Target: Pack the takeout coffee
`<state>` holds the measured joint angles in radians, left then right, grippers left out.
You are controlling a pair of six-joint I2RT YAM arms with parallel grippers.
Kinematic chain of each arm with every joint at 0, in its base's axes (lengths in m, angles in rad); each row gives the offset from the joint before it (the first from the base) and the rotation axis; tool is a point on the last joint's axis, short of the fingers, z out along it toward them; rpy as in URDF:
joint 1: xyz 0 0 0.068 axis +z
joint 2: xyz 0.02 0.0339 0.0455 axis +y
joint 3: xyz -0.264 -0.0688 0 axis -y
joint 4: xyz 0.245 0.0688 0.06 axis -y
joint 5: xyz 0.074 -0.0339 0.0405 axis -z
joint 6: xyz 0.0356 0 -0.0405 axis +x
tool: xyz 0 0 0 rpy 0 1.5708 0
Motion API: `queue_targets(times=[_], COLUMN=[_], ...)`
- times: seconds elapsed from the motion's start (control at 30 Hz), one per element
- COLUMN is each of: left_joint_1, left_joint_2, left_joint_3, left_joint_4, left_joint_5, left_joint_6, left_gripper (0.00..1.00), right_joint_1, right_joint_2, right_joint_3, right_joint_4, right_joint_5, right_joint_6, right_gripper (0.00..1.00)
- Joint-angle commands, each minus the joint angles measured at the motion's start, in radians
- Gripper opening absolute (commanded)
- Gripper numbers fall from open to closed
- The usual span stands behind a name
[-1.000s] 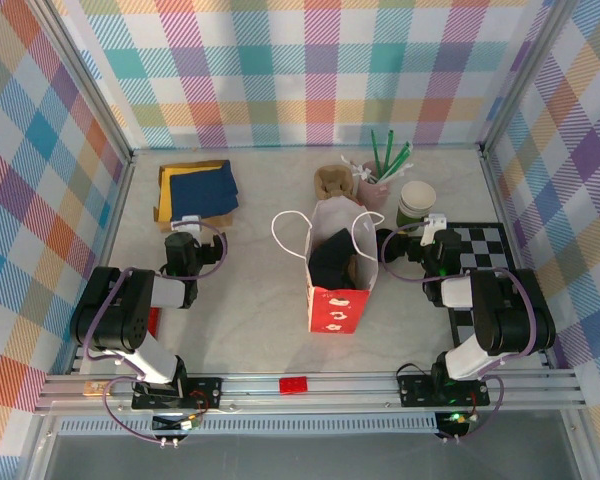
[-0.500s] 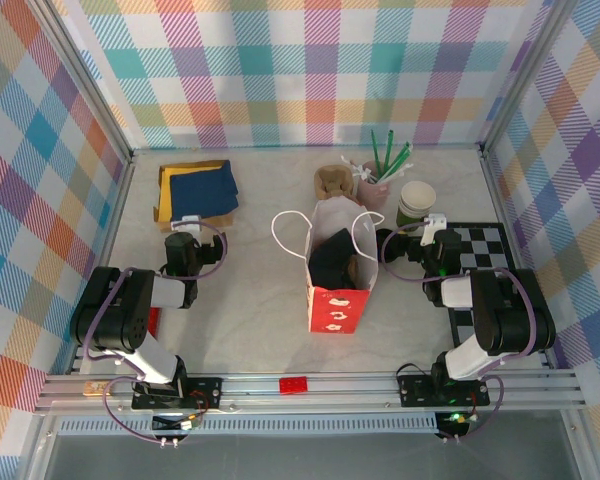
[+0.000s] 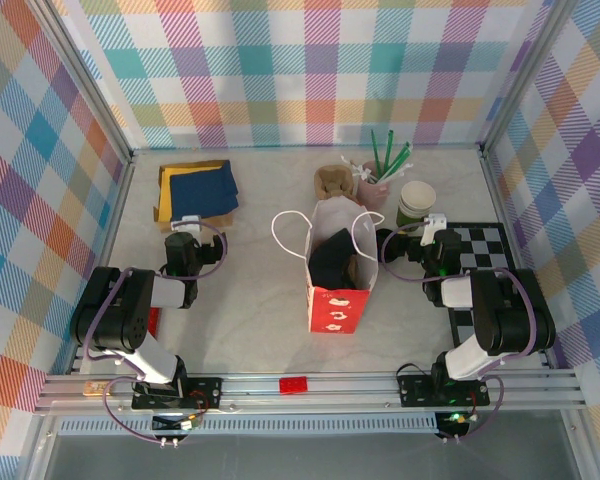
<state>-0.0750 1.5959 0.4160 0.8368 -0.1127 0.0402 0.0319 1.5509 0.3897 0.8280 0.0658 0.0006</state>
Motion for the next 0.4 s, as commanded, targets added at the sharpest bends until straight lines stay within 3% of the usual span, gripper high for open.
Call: queue_targets(times=[0.0, 0.37], left_joint_1=[0.004, 0.004], left_joint_2=[-0.016, -0.016], left_joint_3=[0.003, 0.004], left_joint_4=[0.005, 0.004], left_joint_5=[0.016, 0.017], left_joint_6=[-0.013, -0.013], left_gripper=[1.0, 1.0], right_joint_1=[-0.008, -0.009], right_joint_2=[-0.017, -0.016], right_joint_3=[0.02, 0.02], right_joint_4=[0.003, 0.003], right_joint_5=[-0.021, -0.021], right_joint_6=[0.013, 0.015], right_gripper=[0.99, 0.99])
